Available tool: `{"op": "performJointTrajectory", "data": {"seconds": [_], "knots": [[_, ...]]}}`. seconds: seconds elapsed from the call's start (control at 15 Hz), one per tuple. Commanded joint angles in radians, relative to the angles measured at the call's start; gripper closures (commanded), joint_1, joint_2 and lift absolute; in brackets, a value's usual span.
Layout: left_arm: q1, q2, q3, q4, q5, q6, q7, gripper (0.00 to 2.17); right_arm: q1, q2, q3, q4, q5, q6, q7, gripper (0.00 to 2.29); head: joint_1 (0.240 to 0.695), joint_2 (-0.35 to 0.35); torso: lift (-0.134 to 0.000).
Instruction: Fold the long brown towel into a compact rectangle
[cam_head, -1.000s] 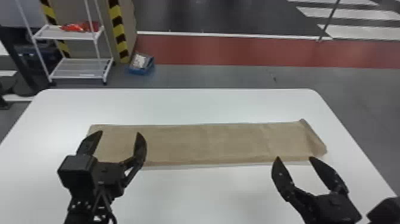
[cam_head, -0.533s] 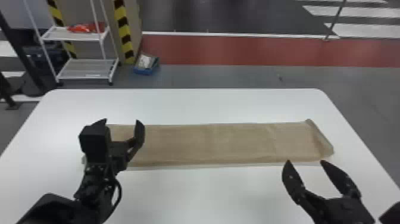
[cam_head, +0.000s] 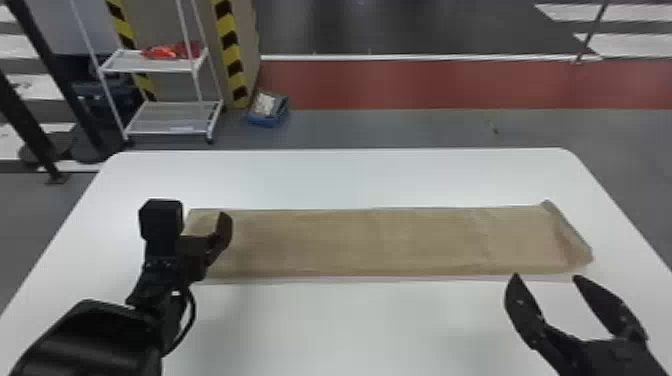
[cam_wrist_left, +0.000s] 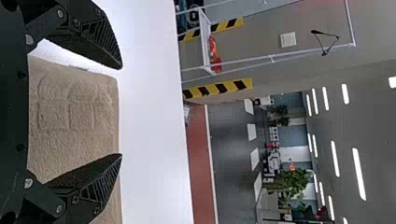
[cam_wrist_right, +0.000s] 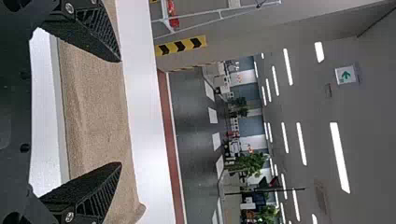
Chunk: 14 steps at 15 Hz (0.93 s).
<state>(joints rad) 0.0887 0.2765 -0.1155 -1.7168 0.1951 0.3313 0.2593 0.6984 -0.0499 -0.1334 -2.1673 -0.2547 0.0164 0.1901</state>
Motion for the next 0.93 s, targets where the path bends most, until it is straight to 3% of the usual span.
{"op": "performJointTrajectory", "data": {"seconds": [0.0,0.47,0.87], "knots": [[0.005,0.006,0.037,-0.001,0.037,0.027,0.0,0.28,-0.013,-0.001,0.0,0.009,0.003,0.004,-0.001,0.1,0.695,0.039,-0.123],[-0.012,0.013,0.082,0.0,0.058,0.128,-0.046,0.34,-0.016,-0.004,0.001,0.017,0.006,0.008,-0.014,0.1,0.695,0.089,-0.123],[-0.024,0.023,0.08,0.011,0.053,0.223,-0.049,0.34,-0.01,-0.004,0.0,0.011,0.005,0.008,-0.014,0.1,0.695,0.09,-0.123]]}}
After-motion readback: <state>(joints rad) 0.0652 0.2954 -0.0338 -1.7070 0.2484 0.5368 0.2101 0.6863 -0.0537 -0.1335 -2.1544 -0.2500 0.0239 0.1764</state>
